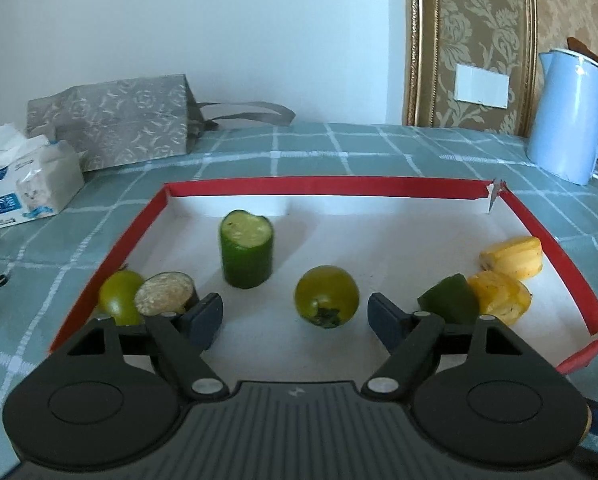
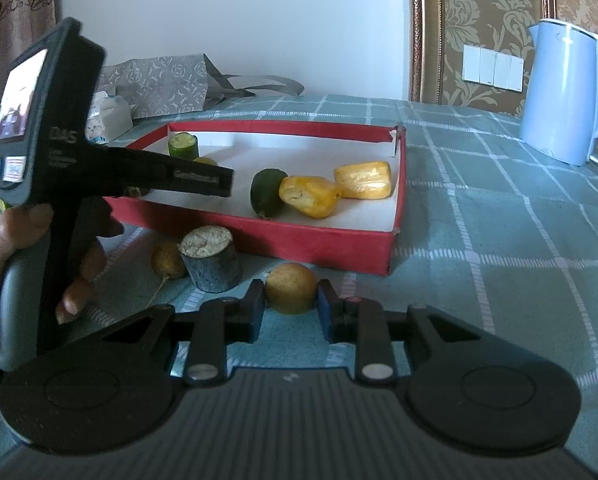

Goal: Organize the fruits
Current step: 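Carry the green tomato into the tray and open the left gripper, then raise the open left gripper while the right gripper carries the pale yellow fruit toward the tray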

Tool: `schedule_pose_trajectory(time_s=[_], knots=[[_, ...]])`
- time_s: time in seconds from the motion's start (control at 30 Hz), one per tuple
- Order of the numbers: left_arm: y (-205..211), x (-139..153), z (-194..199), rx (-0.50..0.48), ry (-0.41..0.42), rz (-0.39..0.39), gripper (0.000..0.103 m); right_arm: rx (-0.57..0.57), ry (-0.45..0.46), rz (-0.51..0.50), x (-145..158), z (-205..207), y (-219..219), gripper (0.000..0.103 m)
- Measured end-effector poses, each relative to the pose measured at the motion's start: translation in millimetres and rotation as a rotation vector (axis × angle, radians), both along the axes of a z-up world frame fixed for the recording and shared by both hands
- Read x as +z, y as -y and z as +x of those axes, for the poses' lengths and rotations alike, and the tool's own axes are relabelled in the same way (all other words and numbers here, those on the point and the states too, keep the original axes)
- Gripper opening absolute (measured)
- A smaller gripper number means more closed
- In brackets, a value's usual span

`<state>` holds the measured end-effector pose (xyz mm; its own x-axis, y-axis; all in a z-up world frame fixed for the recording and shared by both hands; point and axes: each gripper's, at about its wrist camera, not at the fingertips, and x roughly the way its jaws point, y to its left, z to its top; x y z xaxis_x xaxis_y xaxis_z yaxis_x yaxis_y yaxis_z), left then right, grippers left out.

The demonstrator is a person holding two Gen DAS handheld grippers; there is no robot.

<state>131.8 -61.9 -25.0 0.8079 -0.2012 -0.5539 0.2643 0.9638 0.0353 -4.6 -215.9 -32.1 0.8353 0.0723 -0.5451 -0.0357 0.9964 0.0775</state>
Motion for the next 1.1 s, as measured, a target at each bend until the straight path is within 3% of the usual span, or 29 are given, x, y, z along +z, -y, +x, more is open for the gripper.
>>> schedule_pose_trajectory(time_s=[0.17, 0.27, 0.53, 0.6, 0.77, 0.93, 1.1], knots=[[-9.4, 2.3, -19.3, -0.016, 0.011, 0.009, 0.080, 0.000, 0.000, 0.004, -0.5, 0.1, -0.4, 0.027], [-15.3, 5.8, -37.0, -0.011, 0.053, 0.013, 0.086, 0.000, 0.000, 0.007, -1.0, 0.0, -0.4, 0.027], [-41.9, 13.5, -64.7, 0.066, 0.112, -0.004, 0.093, 0.000, 0.000, 0.007, -0.6, 0.2, 2.1, 0.027], [-49.4, 12.7, -64.8, 0.102, 0.093, -0.005, 0.098, 0.000, 0.000, 0.010, -0.5, 0.1, 2.8, 0.027], [-71.3, 5.6, -64.6, 0.169, 0.028, 0.011, 0.098, 0.000, 0.009, 0.014, -0.7, -1.9, 1.9, 0.027], [-89.0, -3.9, -60.3, 0.187, -0.068, -0.027, 0.098, -0.006, 0.016, 0.021, -0.8, -4.2, 3.1, 0.027], [-83.3, -5.6, -65.4, 0.178, -0.055, 0.021, 0.098, -0.016, 0.039, 0.049, 3.7, -8.4, 7.5, 0.027]])
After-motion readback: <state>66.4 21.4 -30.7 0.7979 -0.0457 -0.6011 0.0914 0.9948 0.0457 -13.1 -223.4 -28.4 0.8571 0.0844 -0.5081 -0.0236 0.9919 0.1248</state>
